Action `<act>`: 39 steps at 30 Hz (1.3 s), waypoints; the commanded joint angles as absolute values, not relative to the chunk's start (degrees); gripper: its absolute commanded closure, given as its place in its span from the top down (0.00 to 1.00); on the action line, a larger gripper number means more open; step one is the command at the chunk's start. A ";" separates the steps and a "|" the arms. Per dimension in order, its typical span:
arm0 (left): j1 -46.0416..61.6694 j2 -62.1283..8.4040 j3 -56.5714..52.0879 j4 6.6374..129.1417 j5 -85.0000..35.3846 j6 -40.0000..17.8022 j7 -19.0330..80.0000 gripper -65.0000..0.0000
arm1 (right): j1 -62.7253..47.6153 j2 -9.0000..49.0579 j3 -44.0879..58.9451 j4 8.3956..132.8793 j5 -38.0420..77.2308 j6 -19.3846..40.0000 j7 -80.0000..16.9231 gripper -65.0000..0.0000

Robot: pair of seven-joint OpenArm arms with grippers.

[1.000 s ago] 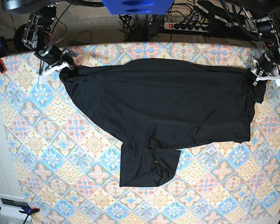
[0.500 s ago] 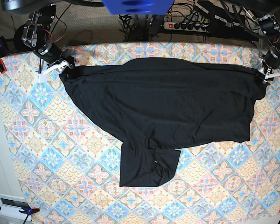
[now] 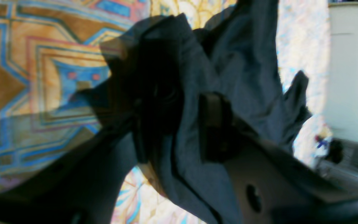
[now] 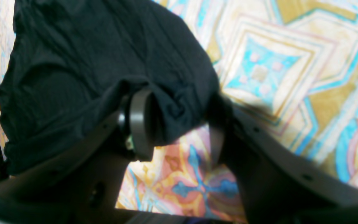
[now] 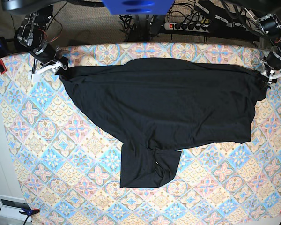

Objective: Layout the t-shirt on the table in an organized manner, then fold the t-shirt properly
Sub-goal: 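Lower the held edge with both grippers onto the table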

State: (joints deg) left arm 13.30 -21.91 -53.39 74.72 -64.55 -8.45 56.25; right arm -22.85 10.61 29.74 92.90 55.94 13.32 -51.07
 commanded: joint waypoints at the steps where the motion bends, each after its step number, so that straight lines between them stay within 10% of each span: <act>1: 13.14 -23.60 -55.52 75.82 -65.89 -8.84 55.25 0.40 | -22.81 11.65 30.90 93.85 57.01 13.85 -50.15 0.41; 39: -7.25 -23.08 -50.07 75.47 -45.23 -8.84 55.08 0.44 | -20.88 11.65 32.75 93.93 57.01 13.85 -49.71 0.41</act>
State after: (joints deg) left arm -6.63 -21.67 -49.89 74.56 -44.25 -8.45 55.88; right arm -21.08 10.83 32.38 92.90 55.90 13.30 -50.41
